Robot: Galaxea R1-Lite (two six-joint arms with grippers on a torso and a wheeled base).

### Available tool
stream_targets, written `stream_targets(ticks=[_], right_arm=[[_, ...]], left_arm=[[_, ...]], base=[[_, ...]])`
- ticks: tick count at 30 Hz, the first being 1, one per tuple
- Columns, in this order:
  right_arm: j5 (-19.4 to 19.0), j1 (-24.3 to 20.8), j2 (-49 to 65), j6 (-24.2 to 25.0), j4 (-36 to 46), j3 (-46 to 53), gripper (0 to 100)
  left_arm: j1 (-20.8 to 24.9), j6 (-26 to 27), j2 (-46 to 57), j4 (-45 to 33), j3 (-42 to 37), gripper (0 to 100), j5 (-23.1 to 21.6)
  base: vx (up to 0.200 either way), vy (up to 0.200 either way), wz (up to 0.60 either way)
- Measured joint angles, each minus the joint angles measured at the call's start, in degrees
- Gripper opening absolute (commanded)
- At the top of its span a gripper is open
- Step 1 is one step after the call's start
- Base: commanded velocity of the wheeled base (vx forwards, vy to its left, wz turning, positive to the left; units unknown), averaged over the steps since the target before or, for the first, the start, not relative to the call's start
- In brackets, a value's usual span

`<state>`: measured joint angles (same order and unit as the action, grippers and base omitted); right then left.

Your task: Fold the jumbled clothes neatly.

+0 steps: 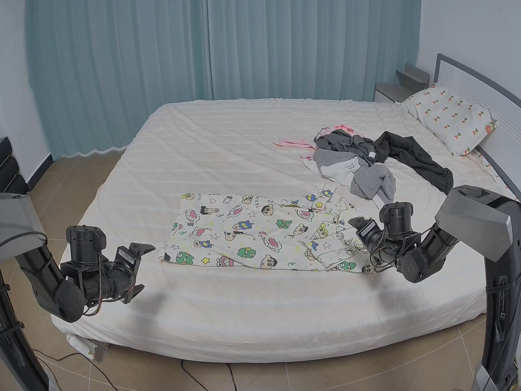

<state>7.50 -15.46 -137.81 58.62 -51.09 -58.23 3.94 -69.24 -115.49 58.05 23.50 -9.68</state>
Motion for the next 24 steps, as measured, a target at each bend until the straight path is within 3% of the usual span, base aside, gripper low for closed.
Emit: stream_targets(ticks=[20, 21, 24], right_arm=[[-0.2, -1.4, -6.1, -0.8, 0.9, -5.6, 100], [-0.2, -1.2, -6.5, -0.8, 0.9, -6.2, 0], [-0.2, -1.2, -7.2, -0.7, 0.9, -7.5, 0]], left_arm=[[3.8, -0.1, -3.3, 3.0, -0.7, 100, 0.3], [3.9, -0.1, -3.4, 3.0, -0.7, 100, 0.4], [3.9, -0.1, -3.5, 3.0, -0.8, 100, 0.4]], base=[[0.0, 0.0, 0.0], [0.0, 0.0, 0.0], [0.0, 0.0, 0.0]])
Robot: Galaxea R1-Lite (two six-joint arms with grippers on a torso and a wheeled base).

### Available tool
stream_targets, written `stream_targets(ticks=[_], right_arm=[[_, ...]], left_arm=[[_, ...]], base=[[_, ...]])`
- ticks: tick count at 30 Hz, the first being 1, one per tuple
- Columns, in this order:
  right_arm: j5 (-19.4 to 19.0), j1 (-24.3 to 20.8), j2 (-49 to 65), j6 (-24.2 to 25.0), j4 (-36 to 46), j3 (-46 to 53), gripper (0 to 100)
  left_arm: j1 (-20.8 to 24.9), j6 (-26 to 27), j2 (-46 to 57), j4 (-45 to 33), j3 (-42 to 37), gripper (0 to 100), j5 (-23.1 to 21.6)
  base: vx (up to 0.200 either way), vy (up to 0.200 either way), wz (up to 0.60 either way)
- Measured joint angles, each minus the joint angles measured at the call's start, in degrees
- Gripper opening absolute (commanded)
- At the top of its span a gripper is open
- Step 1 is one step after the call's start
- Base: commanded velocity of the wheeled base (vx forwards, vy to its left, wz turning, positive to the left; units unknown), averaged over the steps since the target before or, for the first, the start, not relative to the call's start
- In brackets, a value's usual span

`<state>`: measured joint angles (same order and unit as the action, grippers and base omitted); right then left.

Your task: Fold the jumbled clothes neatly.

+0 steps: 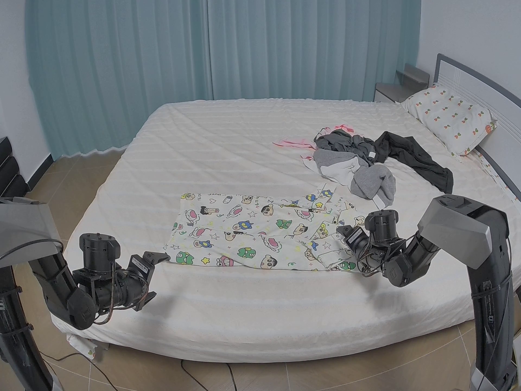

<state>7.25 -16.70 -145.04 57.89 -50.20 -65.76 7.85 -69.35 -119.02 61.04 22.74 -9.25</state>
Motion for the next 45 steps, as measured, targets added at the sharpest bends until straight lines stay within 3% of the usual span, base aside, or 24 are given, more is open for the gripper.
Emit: stream_targets(ticks=[19, 31, 41, 42, 45], right_arm=[[1.0, -0.5, 2.6, 0.3, -0.1, 3.2, 0], [6.9, -5.7, 9.7, -0.1, -0.2, 11.4, 0], [8.1, -6.4, 10.1, -1.6, -0.3, 14.2, 0], [8.2, -6.5, 10.0, -1.6, -0.3, 14.5, 100], [8.2, -6.7, 9.6, -1.7, -0.5, 15.3, 100]], left_arm=[[0.0, 0.0, -0.4, 0.1, 0.0, 100, 0.4], [0.0, 0.0, -0.3, 0.1, -1.0, 100, 0.5], [0.0, 0.1, -0.2, 0.1, -1.3, 100, 0.5], [0.0, 0.1, -0.2, 0.1, -1.3, 100, 0.5], [0.0, 0.2, -0.2, 0.1, -1.4, 100, 0.6]], base=[[0.0, 0.0, 0.0], [0.0, 0.0, 0.0], [0.0, 0.0, 0.0], [0.0, 0.0, 0.0], [0.0, 0.0, 0.0]])
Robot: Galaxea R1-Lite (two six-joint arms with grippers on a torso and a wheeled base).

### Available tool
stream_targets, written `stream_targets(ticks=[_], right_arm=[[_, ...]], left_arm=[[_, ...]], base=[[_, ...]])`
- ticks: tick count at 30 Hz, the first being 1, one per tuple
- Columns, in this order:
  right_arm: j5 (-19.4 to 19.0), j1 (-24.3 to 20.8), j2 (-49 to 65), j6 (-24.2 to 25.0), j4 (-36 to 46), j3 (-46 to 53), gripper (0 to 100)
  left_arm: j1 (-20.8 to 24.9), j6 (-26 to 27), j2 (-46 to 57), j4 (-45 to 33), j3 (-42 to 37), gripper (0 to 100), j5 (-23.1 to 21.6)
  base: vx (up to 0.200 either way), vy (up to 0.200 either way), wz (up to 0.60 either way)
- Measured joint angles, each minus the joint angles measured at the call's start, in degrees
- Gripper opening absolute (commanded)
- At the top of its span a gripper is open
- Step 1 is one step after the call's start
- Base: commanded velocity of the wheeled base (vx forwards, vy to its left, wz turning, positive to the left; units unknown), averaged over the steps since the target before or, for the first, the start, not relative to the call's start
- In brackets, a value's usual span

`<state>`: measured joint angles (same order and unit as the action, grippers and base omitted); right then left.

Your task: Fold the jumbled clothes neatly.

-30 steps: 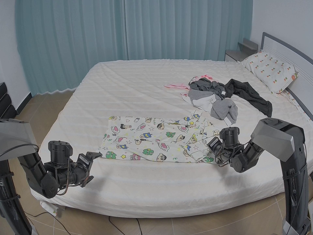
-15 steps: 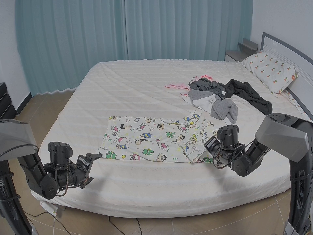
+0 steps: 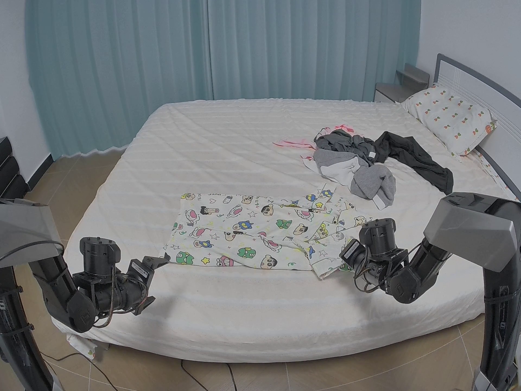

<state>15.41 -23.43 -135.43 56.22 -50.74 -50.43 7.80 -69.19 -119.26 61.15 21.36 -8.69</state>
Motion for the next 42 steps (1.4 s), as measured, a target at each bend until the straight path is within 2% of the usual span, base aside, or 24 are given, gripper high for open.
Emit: stream_targets(ticks=[13, 19, 28, 32, 42], right_arm=[[0.0, -0.9, 4.6, -2.6, 0.2, 3.9, 100], [-1.9, -0.7, 8.9, -5.4, 0.4, 3.0, 100], [-5.5, -0.1, 2.8, -6.1, 3.7, -6.3, 100], [-5.9, 1.0, -1.4, -6.1, 9.1, -11.4, 100], [-5.5, 4.5, -9.2, -6.1, 13.5, -23.4, 100]], left_arm=[[0.0, 0.1, -0.1, 0.0, 0.0, 100, 0.0], [0.0, 0.1, -0.1, 0.0, 0.0, 100, 0.0], [0.0, 0.2, -0.2, 0.0, 0.0, 100, 0.0], [0.0, 0.2, -0.3, 0.0, 0.0, 100, 0.0], [0.0, 0.2, -0.3, 0.0, -0.3, 100, 0.1]], base=[[0.0, 0.0, 0.0], [0.0, 0.0, 0.0], [0.0, 0.0, 0.0], [0.0, 0.0, 0.0], [0.0, 0.0, 0.0]])
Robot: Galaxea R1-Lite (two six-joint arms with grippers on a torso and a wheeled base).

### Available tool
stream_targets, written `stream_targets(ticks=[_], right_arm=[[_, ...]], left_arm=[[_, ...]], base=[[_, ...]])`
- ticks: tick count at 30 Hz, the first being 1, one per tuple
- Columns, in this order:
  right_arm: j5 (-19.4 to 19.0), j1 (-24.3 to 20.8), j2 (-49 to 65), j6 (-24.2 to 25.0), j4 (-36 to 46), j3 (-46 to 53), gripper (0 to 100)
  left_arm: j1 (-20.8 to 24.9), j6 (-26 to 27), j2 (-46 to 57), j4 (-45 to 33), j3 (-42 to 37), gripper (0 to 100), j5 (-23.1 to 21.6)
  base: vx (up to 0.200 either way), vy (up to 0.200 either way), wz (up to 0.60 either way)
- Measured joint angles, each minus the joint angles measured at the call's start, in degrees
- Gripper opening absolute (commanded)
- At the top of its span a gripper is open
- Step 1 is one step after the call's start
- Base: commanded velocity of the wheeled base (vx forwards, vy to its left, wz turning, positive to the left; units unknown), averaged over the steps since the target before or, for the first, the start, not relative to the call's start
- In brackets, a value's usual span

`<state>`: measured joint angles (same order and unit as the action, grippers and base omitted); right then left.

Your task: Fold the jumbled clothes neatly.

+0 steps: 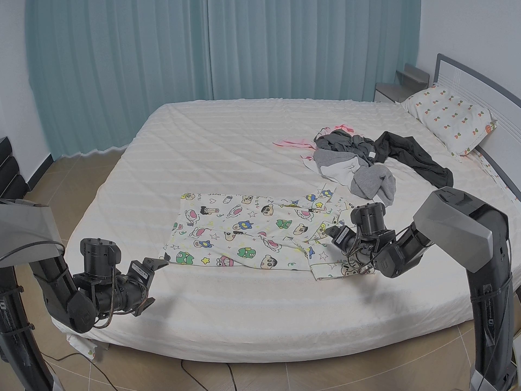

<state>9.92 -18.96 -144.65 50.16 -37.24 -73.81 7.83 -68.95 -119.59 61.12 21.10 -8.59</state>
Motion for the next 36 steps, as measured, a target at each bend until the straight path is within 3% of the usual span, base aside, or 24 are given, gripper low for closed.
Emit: stream_targets(ticks=[11, 17, 23, 30, 36], right_arm=[[0.6, 2.8, -4.2, 0.5, -5.6, -6.0, 100], [0.8, 2.0, -1.2, 0.5, -10.7, -0.2, 100], [0.6, -1.4, 3.4, 0.5, -14.1, 7.3, 100], [0.6, -5.3, 7.0, 0.3, -23.8, 17.1, 100], [0.3, -6.9, 8.2, 0.1, -26.4, 21.4, 100]], left_arm=[[0.0, 0.0, 0.0, 0.0, -0.1, 100, 0.0], [0.0, 0.5, 0.0, 0.2, -0.2, 100, -0.1], [0.0, 1.7, 0.3, 3.2, -0.7, 100, -0.4], [0.0, 2.2, 0.3, 5.3, -1.7, 100, -0.3], [0.0, 2.4, 0.2, 6.0, -2.3, 100, -0.4]], base=[[0.0, 0.0, 0.0], [0.0, 0.0, 0.0], [0.0, 0.0, 0.0], [0.2, 0.0, 0.0], [0.2, 0.0, 0.0]])
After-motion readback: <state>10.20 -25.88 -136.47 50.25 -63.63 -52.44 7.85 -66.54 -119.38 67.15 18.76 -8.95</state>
